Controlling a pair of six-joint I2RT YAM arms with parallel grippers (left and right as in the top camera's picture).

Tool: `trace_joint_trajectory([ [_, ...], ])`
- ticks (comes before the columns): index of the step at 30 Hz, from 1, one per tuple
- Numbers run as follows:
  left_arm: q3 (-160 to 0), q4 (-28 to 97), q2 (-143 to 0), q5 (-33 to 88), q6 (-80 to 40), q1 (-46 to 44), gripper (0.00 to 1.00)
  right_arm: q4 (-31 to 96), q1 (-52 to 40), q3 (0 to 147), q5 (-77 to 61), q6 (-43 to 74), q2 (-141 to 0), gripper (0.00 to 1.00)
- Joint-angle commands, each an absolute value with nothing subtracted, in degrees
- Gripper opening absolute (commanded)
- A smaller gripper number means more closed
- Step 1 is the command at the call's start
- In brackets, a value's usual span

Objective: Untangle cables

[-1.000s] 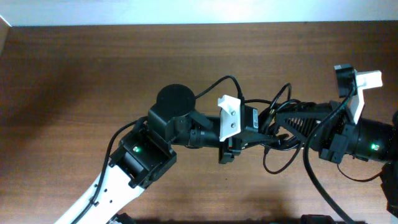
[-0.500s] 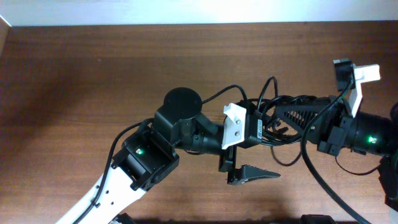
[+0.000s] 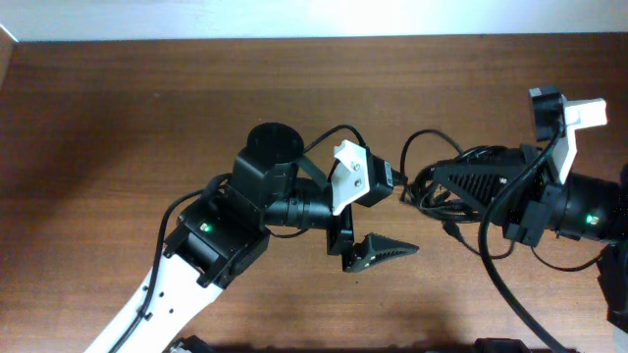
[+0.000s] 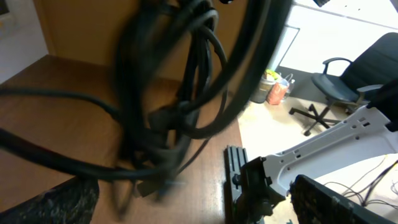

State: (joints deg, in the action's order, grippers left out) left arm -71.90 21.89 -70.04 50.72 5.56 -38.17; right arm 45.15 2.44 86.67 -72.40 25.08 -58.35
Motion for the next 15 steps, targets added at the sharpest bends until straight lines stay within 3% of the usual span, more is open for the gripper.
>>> trace_joint_trajectory([
  [1,-72.31,22.02,-70.06,49.67,6.28,-37.95,0.99,44.69,2.63,87.35,-75.31,24.53,-57.87,0.04],
  [15,-72.31,26.5,-70.06,40.86,6.33,-37.95,0.99,37.87,2.63,87.33,-83.44,24.51,-57.87,0.04],
])
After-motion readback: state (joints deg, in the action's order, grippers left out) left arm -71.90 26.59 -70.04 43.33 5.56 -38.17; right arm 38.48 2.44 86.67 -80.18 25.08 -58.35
